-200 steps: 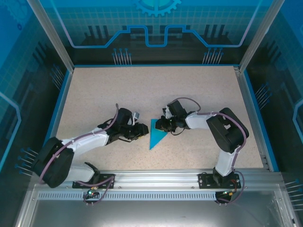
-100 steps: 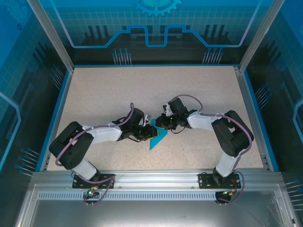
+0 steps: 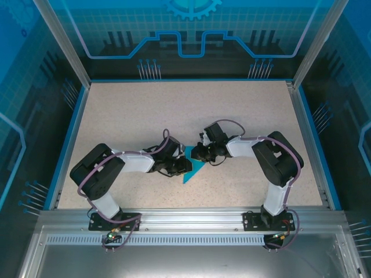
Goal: Fold a paper plane with a square sheet of paper (pick it up from the middle)
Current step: Fourth fold the wing at the center of the table.
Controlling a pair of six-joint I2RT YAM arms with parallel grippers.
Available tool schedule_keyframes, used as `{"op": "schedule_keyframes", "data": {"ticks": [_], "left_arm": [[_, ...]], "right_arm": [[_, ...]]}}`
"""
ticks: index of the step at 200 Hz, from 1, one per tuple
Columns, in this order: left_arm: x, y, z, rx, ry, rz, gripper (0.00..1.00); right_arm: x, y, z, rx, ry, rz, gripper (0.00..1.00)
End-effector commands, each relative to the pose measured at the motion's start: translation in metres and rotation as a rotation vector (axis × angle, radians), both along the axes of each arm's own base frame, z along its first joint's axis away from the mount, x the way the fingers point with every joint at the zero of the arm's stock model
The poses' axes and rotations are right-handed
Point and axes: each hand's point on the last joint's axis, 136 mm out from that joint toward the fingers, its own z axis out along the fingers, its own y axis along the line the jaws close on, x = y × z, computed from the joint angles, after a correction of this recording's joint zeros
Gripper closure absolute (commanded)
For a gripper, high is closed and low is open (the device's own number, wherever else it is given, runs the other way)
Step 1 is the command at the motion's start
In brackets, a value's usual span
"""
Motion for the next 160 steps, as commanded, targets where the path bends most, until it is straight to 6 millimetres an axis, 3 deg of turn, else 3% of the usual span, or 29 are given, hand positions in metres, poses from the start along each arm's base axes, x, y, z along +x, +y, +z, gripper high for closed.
{"op": "schedule_keyframes", "data": {"ticks": [1,34,78,117,160], "left_arm": [[-0.017,0.016,-0.022,0.093,0.033,-0.019,0.8],[-0.018,0.018,-0.021,0.099,0.027,-0.02,0.8],[-0.018,0.018,-0.02,0.103,0.027,-0.024,0.8],[-0.023,0.026,-0.031,0.156,0.045,-0.023,0.82],[-0.033,0.037,-0.046,0.201,0.072,-0.016,0.83]], "right_arm": [[-0.001,0.005,0.022,0.035,-0.041,0.015,0.83],[-0.007,0.017,0.027,0.056,-0.043,0.052,0.83],[-0.003,0.011,0.0,-0.001,-0.012,0.01,0.85],[0.015,-0.004,-0.012,-0.028,-0.027,-0.039,0.85],[0.041,-0.022,-0.008,-0.022,-0.057,-0.111,0.85]]}}
